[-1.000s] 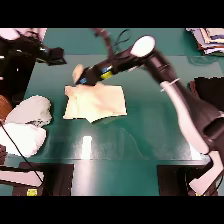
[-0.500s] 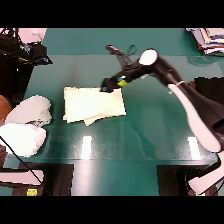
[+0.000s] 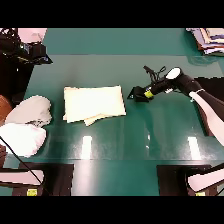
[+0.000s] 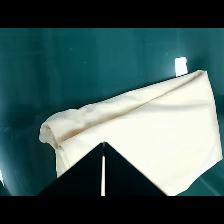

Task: Fold the shirts.

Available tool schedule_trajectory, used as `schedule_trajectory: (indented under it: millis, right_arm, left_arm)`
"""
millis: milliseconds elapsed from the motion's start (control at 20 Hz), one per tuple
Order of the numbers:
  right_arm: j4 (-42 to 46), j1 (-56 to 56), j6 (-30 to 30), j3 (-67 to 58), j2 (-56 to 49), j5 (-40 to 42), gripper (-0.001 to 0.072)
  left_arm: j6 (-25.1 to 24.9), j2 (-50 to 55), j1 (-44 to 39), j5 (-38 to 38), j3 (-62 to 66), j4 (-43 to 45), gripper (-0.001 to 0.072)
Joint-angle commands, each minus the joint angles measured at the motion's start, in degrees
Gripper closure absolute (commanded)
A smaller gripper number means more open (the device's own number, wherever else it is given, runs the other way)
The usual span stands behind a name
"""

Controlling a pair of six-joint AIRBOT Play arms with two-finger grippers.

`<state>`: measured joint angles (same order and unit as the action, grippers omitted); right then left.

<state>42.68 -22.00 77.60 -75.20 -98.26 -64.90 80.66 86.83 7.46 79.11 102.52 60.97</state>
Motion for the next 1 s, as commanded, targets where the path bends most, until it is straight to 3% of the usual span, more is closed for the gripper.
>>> schedule_trajectory:
  millis: [0, 250, 300, 500, 700, 950]
  right_arm:
    - [-7.72, -1.99, -0.63, 0.13, -4.57, 1.55, 0.0063]
    - [-13.03, -9.66, -0.72, -11.47, -14.21, -1.68, 0.0072]
    - [-12.92, -10.91, -0.72, -13.68, -15.45, -2.29, 0.0152]
    - [-12.48, -12.92, -3.08, -19.93, -17.64, -2.58, 0.0699]
    - [-12.28, -7.56, -2.1, -23.61, -15.87, -5.86, 0.0697]
    - [-1.81, 9.49, -1.01, -23.61, -5.79, -8.83, 0.0697]
  left_arm:
    - [-0.17, 0.02, -0.94, -0.92, -0.04, -0.09, 0.0679]
    - [-1.6, 0.02, -3.89, -1.09, -0.04, -0.07, 0.0679]
    - [-1.62, 0.02, -4.39, -1.09, -0.04, -0.04, 0.0678]
    - [-1.57, 0.02, -5.81, -1.07, -0.04, -0.11, 0.0678]
    - [-1.11, 0.02, -7.56, 0.5, -0.04, -0.26, 0.0679]
    - [-1.18, 0.02, -15.23, -0.02, -0.04, -0.28, 0.0679]
